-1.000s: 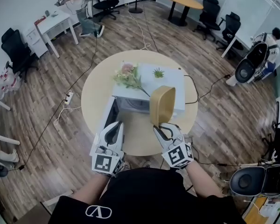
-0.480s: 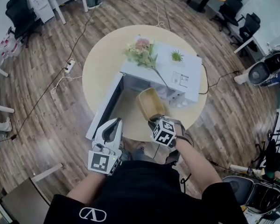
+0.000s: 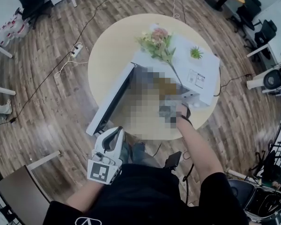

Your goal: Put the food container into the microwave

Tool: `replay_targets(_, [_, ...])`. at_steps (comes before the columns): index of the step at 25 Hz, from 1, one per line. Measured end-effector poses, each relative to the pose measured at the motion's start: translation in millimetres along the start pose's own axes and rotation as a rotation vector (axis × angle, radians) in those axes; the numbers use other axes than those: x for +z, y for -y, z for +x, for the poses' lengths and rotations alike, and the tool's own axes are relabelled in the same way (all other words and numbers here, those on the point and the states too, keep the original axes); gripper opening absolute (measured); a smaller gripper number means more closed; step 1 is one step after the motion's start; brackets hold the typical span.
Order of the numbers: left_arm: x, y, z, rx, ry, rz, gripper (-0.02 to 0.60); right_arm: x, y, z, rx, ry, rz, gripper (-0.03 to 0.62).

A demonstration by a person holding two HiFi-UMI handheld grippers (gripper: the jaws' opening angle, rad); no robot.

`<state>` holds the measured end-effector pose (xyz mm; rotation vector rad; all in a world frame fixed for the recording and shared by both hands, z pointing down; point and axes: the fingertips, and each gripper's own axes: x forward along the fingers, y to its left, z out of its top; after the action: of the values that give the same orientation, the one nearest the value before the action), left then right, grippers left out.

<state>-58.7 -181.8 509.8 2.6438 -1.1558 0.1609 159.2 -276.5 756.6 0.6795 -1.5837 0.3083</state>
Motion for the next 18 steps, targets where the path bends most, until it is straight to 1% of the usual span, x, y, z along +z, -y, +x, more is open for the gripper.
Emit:
replay_targets(8, [-21.2,7.1,-0.2,-0.001,-0.046,-0.018,0.000,18.2,45.7,28.6,-0.078,-0.048,0.009,0.021])
replay_targets(13, [-33.5,11.5,-2.1,-0.001,-0.074,-0.034,0.000,26.3,61.4,42.2,-0.105,-0.061,0.009,0.021])
replay_targets(18, [-40.0,12.0,-6.2,0.006,-0.095,-0.036,0.000,39.1,73.0,40.3,-0.127,-0.048,0.011,0.021])
